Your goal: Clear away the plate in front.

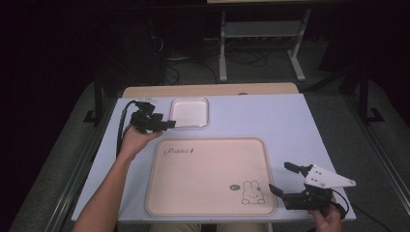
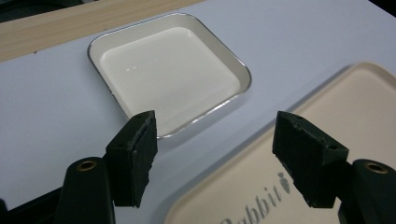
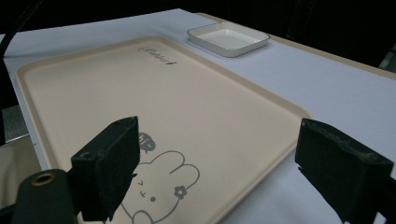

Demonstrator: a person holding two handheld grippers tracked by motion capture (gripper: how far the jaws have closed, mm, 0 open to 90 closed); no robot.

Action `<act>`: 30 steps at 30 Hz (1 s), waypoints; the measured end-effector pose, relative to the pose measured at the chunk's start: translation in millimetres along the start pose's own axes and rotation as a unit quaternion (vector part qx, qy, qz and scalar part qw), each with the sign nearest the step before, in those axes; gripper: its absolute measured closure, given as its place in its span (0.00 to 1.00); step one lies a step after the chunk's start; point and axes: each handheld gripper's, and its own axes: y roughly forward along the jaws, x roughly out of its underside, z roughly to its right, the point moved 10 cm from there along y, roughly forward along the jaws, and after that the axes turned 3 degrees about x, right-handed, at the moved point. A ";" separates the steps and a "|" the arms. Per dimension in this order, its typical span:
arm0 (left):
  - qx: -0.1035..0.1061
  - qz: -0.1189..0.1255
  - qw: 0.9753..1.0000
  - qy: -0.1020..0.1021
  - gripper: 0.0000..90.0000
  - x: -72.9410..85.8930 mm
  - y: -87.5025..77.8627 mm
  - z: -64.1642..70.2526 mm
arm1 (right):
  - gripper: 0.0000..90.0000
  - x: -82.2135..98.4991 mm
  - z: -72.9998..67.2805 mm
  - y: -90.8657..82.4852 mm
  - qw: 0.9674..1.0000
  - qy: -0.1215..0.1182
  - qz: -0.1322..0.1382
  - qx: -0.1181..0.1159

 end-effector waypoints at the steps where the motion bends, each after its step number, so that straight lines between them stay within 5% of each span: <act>1: -0.004 -0.001 1.000 -0.003 0.34 -1.3 1.6 -3.5 | 0.15 0.1 0.1 0.1 1.000 0.000 0.000 0.000; 10: -0.024 -0.028 0.999 -0.035 0.37 -10.4 20.5 -30.2 | 0.15 0.1 0.4 0.4 1.000 0.001 0.000 -0.001; 19: -0.036 -0.047 0.997 -0.055 0.40 -20.9 43.2 -43.8 | 0.15 0.3 1.2 0.8 1.000 0.001 0.000 -0.001; 22: -0.035 -0.050 0.995 -0.076 0.41 -20.5 49.8 -48.3 | 0.15 0.4 1.4 0.9 1.000 0.001 0.000 -0.001; 27: -0.066 -0.064 0.992 -0.088 0.39 -13.1 56.9 -61.1 | 0.15 0.2 1.4 0.4 1.000 0.001 0.000 0.001; 28: -0.083 -0.060 0.991 -0.084 0.39 -12.6 57.1 -64.3 | 0.15 0.2 1.4 0.4 1.000 0.001 0.000 0.001; 30: -0.084 -0.049 0.991 -0.092 0.44 -11.3 59.1 -65.7 | 0.15 0.0 2.0 0.4 1.000 0.003 0.001 0.000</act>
